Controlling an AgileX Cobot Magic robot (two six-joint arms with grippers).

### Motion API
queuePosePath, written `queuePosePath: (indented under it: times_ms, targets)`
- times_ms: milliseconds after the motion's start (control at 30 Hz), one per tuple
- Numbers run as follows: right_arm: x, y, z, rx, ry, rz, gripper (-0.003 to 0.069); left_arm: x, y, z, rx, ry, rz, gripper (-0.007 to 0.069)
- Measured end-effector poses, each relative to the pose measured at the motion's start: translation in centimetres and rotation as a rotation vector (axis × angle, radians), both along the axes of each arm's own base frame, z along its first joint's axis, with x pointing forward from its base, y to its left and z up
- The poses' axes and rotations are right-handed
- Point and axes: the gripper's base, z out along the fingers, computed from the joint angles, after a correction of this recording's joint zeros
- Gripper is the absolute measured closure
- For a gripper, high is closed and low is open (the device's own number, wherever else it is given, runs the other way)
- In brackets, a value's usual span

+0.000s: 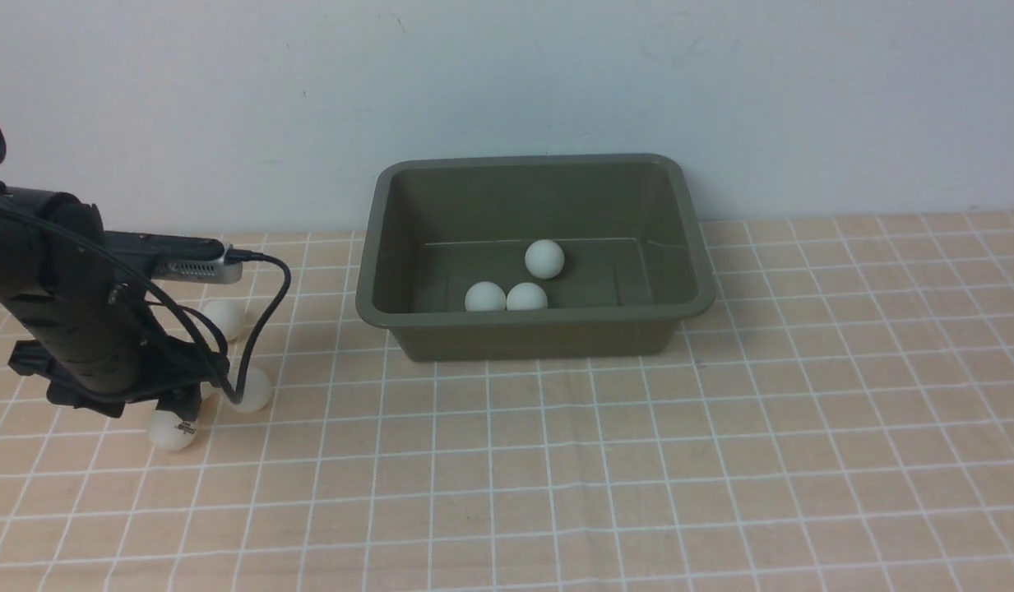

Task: Put the table tennis balls into the box on the light coffee tablecloth.
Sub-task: 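Reach for and grasp a ping pong ball on the table beside the basket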

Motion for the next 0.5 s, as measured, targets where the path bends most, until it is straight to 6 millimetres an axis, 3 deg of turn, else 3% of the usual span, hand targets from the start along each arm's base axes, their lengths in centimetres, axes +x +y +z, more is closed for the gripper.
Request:
queuePosePath:
  times_ms: [500]
  targets:
    - [1.2,0.2,-0.1,-0.011,0.037,0.016,0.0676,0.6,0.0,-2.2,-0.001,0.031,-0.007,0.0203]
